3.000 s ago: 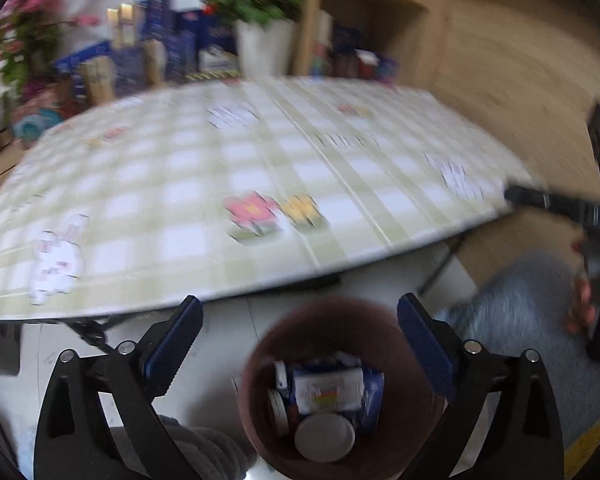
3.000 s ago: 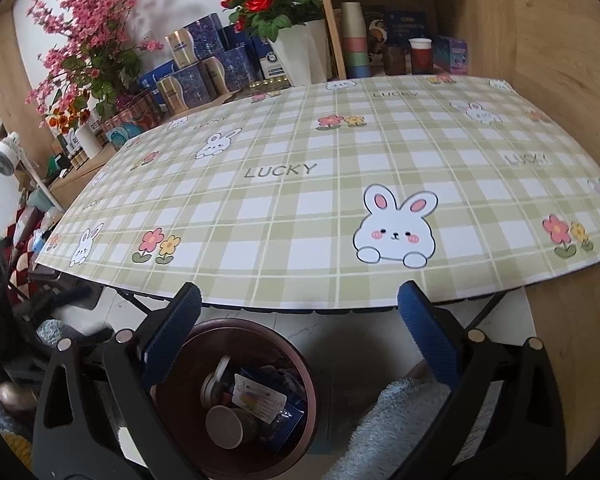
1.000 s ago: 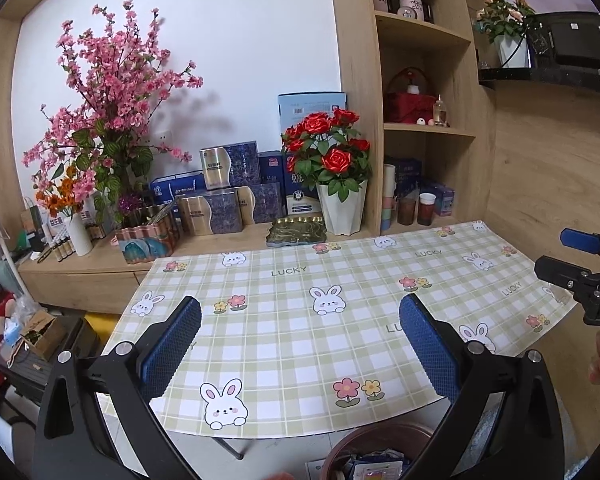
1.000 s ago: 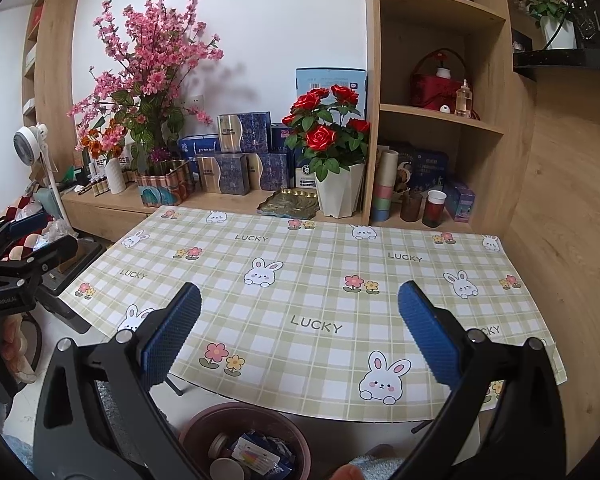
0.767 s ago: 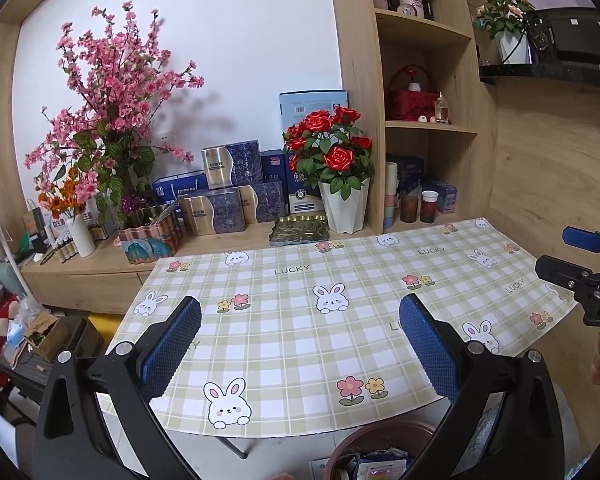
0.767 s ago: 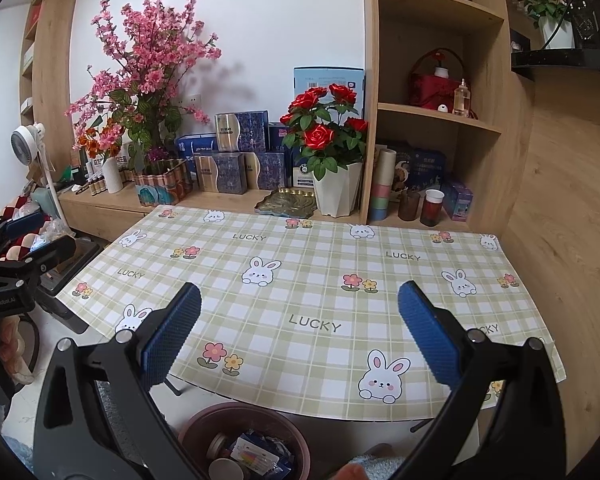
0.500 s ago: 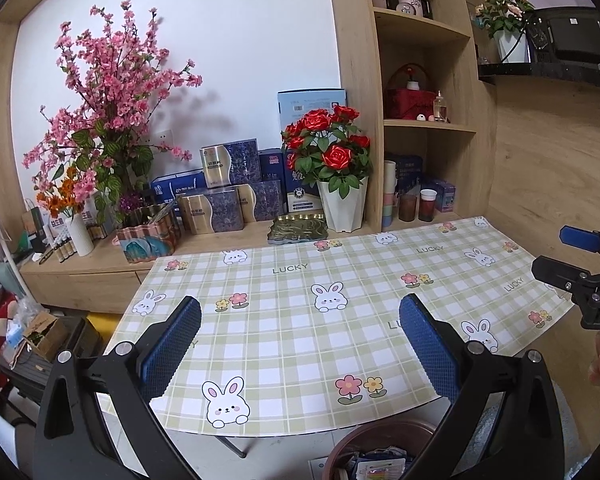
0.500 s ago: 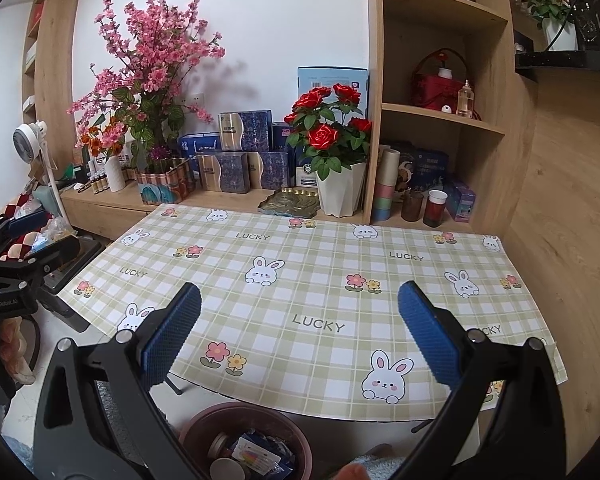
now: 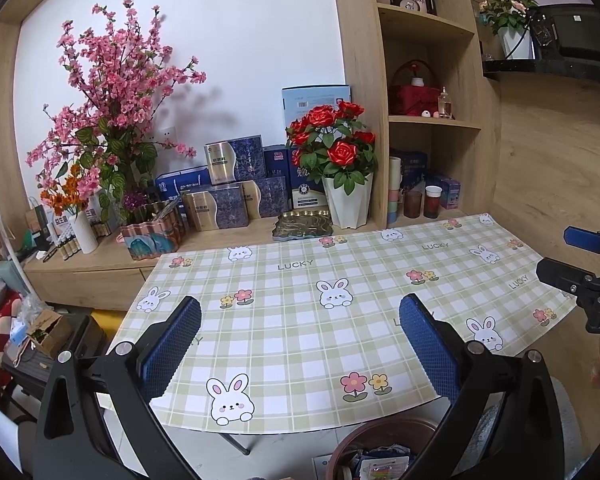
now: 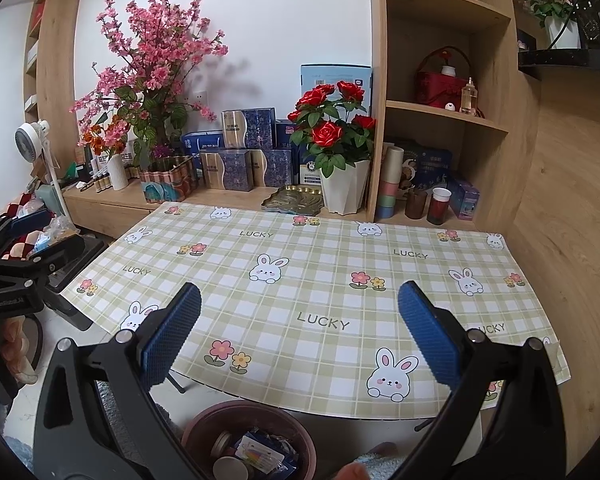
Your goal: Collect trash
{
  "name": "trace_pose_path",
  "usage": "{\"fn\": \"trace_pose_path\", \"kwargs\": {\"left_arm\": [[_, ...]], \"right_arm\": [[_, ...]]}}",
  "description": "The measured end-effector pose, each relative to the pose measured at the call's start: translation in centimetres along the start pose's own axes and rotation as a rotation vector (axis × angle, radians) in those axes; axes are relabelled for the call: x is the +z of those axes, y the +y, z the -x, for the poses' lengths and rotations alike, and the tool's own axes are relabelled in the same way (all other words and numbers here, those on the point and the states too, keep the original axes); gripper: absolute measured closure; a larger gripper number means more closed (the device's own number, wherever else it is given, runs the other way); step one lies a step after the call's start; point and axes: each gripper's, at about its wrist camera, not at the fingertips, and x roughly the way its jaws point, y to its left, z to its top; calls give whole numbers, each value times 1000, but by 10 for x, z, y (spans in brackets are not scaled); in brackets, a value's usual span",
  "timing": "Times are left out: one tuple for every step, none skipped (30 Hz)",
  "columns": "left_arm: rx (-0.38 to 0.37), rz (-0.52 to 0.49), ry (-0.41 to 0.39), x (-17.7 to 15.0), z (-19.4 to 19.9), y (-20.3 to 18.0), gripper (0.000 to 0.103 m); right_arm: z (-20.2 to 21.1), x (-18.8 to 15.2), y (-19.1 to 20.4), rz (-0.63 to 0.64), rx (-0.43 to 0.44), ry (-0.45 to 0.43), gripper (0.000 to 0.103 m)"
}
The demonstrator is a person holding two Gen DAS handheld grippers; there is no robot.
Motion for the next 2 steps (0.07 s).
{"fn": "trace_pose_path", "kwargs": {"left_arm": [[5,1,3,0,0,0,6],[11,0,6,0,-1,1,6]], "right_arm": [[0,0,0,-1,0,0,6],[0,0,0,-2,1,0,6]]}}
